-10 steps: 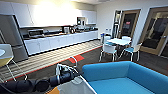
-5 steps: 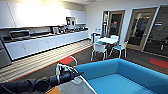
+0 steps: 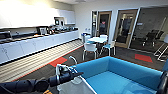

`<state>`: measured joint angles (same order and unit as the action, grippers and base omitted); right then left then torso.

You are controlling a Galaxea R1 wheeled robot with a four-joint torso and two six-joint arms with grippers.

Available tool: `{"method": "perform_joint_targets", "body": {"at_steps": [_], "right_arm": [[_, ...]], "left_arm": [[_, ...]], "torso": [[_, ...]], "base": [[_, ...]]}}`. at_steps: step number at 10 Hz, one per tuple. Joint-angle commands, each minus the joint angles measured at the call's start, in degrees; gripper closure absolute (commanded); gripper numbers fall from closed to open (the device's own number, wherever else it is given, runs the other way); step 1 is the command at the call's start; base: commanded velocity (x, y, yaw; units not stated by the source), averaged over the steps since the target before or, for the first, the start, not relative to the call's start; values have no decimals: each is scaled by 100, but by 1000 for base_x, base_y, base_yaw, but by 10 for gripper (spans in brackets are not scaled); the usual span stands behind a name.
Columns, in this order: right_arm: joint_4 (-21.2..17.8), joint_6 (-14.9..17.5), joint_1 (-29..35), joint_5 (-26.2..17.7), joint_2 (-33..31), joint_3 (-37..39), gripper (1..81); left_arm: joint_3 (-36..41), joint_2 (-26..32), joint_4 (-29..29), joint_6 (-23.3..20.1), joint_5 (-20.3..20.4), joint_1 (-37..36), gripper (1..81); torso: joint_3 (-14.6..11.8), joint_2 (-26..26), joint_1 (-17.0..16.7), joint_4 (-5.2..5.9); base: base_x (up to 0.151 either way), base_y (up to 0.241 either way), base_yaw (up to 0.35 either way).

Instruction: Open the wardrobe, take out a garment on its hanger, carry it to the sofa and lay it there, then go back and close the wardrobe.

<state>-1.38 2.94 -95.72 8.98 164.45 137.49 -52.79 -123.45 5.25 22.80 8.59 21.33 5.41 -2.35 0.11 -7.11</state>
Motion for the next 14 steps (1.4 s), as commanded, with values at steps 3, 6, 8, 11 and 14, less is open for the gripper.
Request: {"method": "perform_joint_targets", "body": {"at_steps": [3, 6, 8, 11, 14], "right_arm": [[15, 14, 127, -336, -6, -47, 10], [15, 14, 127, -336, -6, -47, 10], [23, 14, 127, -336, 11, -4, 10], [32, 22, 127, -344, 29, 32, 10], [23, 23, 127, -379, 38, 50, 10]], "left_arm": [[181, 127, -235, -74, 125, -801, 811], [181, 145, -235, -74, 125, -775, 811], [181, 154, -235, -74, 125, -775, 811], [181, 163, -244, -74, 125, -758, 811], [181, 180, -244, -74, 125, -757, 811]], "torso": [[0, 0, 0, 0], [0, 0, 0, 0], [0, 0, 0, 0], [0, 0, 0, 0], [0, 0, 0, 0]], "base": [[0, 0, -296], [0, 0, -296], [0, 0, -296], [0, 0, -295], [0, 0, -296]]}}
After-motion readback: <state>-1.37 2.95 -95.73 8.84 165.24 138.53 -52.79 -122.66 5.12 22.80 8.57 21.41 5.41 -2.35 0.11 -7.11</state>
